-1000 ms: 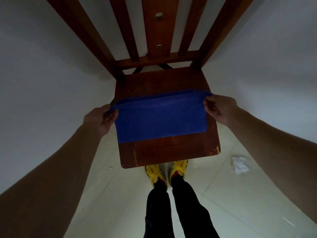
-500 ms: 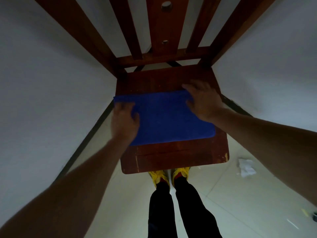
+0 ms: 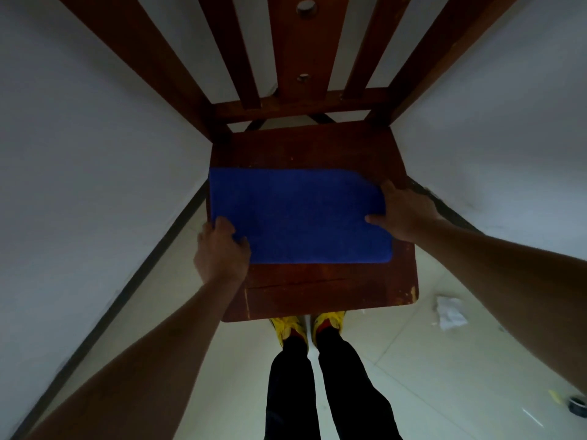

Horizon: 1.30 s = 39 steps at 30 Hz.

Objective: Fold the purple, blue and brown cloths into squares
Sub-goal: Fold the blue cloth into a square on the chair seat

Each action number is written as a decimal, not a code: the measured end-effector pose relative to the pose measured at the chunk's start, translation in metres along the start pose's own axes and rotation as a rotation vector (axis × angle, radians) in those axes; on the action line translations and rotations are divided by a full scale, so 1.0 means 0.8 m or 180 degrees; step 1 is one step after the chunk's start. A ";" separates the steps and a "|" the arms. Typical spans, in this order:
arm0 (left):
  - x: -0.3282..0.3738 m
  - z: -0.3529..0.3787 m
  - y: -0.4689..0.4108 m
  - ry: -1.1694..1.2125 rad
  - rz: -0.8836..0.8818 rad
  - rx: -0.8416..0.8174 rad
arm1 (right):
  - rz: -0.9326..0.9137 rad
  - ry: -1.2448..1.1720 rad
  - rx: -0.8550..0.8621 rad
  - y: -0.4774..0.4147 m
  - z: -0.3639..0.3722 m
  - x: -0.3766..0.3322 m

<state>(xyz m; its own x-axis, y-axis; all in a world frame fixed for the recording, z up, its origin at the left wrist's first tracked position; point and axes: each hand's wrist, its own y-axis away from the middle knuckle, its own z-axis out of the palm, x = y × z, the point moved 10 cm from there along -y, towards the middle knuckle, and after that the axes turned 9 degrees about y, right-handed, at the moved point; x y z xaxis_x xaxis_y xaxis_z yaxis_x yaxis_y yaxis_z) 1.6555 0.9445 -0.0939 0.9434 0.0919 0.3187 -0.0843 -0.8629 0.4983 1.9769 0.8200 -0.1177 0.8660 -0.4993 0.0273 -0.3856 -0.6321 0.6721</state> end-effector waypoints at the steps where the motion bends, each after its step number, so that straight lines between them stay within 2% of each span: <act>1: -0.021 0.013 0.009 0.0225 -0.0524 -0.0182 | 0.0136 -0.0150 -0.0091 0.008 0.010 0.007; 3: -0.052 0.047 0.032 0.0952 -0.1498 -0.0670 | 0.0438 -0.0532 -0.0318 0.023 0.035 0.021; 5: -0.050 0.064 0.039 0.1618 -0.1895 -0.0850 | 0.0716 -0.1108 -0.0570 0.037 0.065 0.033; 7: -0.035 0.058 0.018 0.1713 -0.1659 -0.0631 | 0.1025 -0.1994 -0.0759 0.056 0.094 0.040; 10: 0.001 0.042 -0.019 0.1599 -0.1008 -0.0384 | 0.1575 -0.3421 -0.1153 0.102 0.139 0.027; 12: 0.023 0.035 -0.028 0.1469 -0.0641 -0.0406 | 0.1782 -0.3722 -0.1546 0.138 0.176 0.000; 15: 0.028 0.031 -0.021 0.1437 -0.0471 -0.0368 | 0.1746 -0.3793 -0.2149 0.177 0.209 -0.048; 17: 0.004 0.041 -0.005 0.1542 -0.0789 -0.0367 | 0.1759 -0.3780 -0.2129 0.178 0.214 -0.055; 19: -0.023 0.063 0.022 0.1679 -0.1274 -0.0590 | 0.1899 -0.3444 -0.1481 0.165 0.197 -0.024; 21: -0.032 0.092 0.064 0.1845 -0.1644 -0.1006 | 0.1981 -0.2592 -0.0660 0.153 0.153 0.028; 23: -0.035 0.128 0.103 0.2031 -0.1918 -0.1369 | 0.1791 -0.1976 -0.0217 0.141 0.113 0.058; 26: -0.033 0.177 0.144 0.2279 -0.2211 -0.1656 | 0.1198 -0.1661 -0.0033 0.113 0.087 0.056; 30: -0.035 0.205 0.165 0.2264 -0.2268 -0.1600 | 0.0583 -0.1287 -0.0296 0.093 0.094 0.006; 34: -0.037 0.197 0.163 0.2371 -0.2188 -0.1436 | 0.0645 -0.1507 -0.0710 0.100 0.131 -0.009; 37: -0.044 0.186 0.177 0.2649 -0.2174 -0.1521 | 0.0884 -0.2303 -0.0787 0.120 0.149 -0.010; 39: -0.049 0.185 0.198 0.3085 -0.2393 -0.1757 | 0.1023 -0.2856 -0.0866 0.142 0.155 -0.014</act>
<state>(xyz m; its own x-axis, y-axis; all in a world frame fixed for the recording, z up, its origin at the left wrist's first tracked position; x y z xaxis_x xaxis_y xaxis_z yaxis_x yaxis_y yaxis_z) 1.6526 0.7308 -0.1468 0.2317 0.9612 0.1499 0.0159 -0.1578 0.9873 1.8839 0.6805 -0.1337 0.1277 -0.9580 -0.2568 -0.3766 -0.2864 0.8810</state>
